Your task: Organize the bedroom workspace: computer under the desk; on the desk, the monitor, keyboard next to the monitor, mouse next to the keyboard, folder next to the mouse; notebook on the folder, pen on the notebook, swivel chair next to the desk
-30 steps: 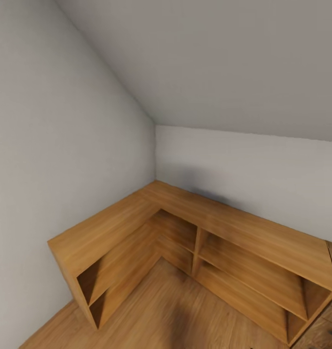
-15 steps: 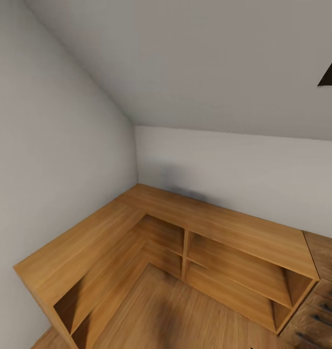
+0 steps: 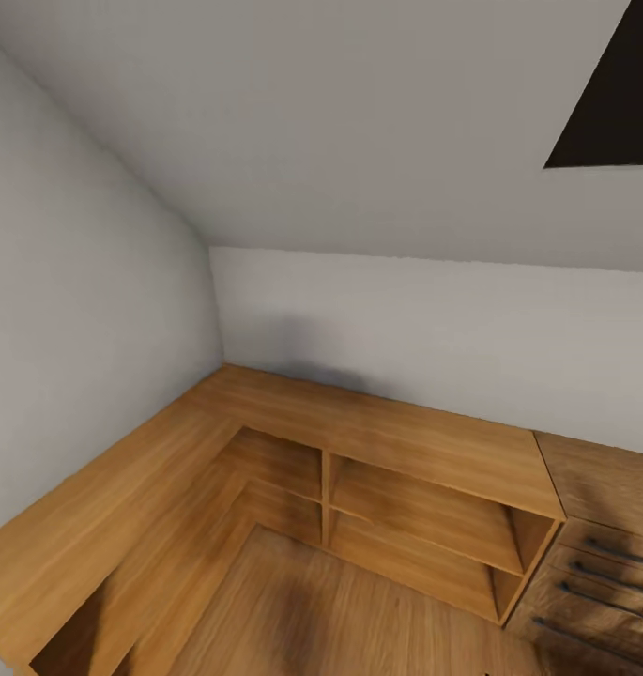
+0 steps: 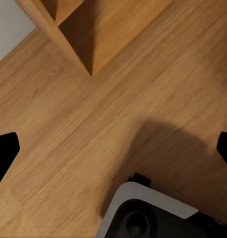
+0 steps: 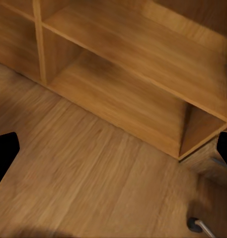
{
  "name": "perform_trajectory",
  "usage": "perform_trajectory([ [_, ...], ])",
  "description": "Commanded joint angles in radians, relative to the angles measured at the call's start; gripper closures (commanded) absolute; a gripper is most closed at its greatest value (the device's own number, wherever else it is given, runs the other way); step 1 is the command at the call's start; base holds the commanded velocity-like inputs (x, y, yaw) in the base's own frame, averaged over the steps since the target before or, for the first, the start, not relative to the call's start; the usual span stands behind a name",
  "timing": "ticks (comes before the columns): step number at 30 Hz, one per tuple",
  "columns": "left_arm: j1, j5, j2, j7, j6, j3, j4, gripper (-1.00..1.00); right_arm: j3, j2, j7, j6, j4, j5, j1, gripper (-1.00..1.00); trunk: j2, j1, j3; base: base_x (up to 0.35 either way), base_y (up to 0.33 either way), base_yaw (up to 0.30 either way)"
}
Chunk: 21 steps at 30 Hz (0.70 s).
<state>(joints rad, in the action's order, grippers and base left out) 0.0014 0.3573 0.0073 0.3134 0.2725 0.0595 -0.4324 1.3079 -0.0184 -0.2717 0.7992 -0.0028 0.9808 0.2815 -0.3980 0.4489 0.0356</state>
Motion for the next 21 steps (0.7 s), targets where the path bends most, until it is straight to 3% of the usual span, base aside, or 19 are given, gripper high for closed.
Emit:
perform_trajectory([
  [1, 0.0, 0.006, 0.001, 0.007, 0.002, 0.006, -0.002, -1.0, 0.008, 0.0, -0.009, 0.0, 0.0, -0.001, 0.001, -1.0, -0.002, 0.001, 0.002, 0.269, 0.0, -0.292],
  [7, 0.0, 0.006, -0.004, 0.006, 0.002, 0.008, -0.002, -1.0, 0.009, 0.0, -0.009, 0.0, 0.0, -0.001, 0.001, -1.0, -0.002, 0.001, 0.002, 0.119, 0.0, -0.292],
  [21, 0.0, 0.006, -0.007, 0.006, 0.002, 0.034, -0.002, -1.0, 0.003, 0.0, -0.009, 0.0, 0.0, 0.004, 0.001, -1.0, -0.002, 0.001, 0.002, 0.012, 0.001, -0.292],
])
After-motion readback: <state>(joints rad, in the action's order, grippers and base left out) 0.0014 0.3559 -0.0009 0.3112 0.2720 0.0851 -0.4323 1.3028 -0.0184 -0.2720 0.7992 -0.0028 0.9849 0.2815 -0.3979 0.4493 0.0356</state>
